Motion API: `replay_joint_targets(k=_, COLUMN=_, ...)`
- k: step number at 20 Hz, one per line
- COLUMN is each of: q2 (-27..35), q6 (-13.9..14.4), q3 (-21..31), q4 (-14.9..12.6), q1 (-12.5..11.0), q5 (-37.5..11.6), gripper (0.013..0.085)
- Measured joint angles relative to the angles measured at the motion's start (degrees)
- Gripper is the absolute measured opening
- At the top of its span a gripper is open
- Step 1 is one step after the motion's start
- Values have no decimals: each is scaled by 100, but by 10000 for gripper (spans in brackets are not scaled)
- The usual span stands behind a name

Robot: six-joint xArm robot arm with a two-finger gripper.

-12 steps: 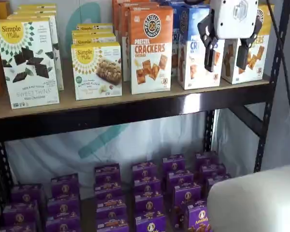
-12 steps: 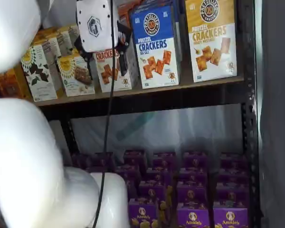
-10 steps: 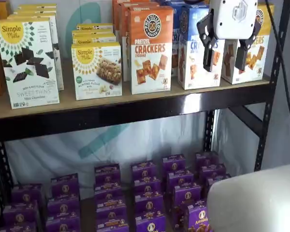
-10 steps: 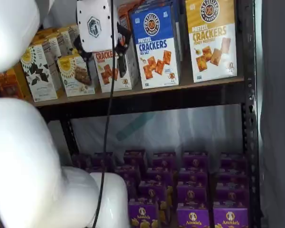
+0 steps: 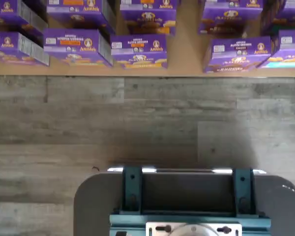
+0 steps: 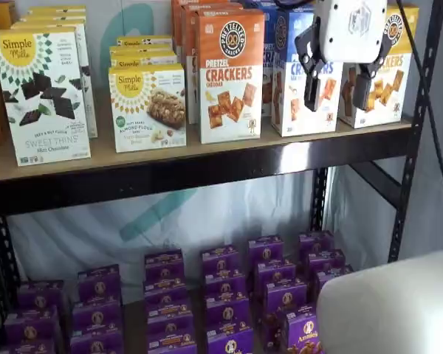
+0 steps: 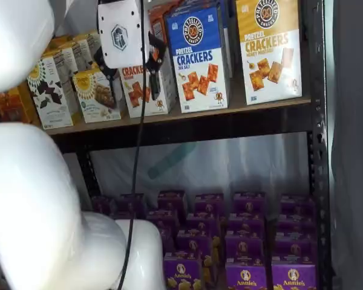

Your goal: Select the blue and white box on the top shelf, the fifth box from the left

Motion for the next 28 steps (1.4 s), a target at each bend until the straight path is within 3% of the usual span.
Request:
replay_joint_targets(k=11, q2=625, q6=124, q3=-651, q4=-221, q1=213, q5=-249, gripper=850)
replay_joint_targets(k=19, q2=1312, q6=-55, q3=-1426, q4=-468, q1=115, q5=-348, gripper=850)
replay_joint_targets(k=24, q2=1591, q6=-233, q3=-1716, q4=-406, q1=-89, q5=-557, gripper=850)
replay_joint_targets(k=28, q2=1793, q6=-282, q3=-1879, q4=-493, q1=-112, q5=-753, gripper=850)
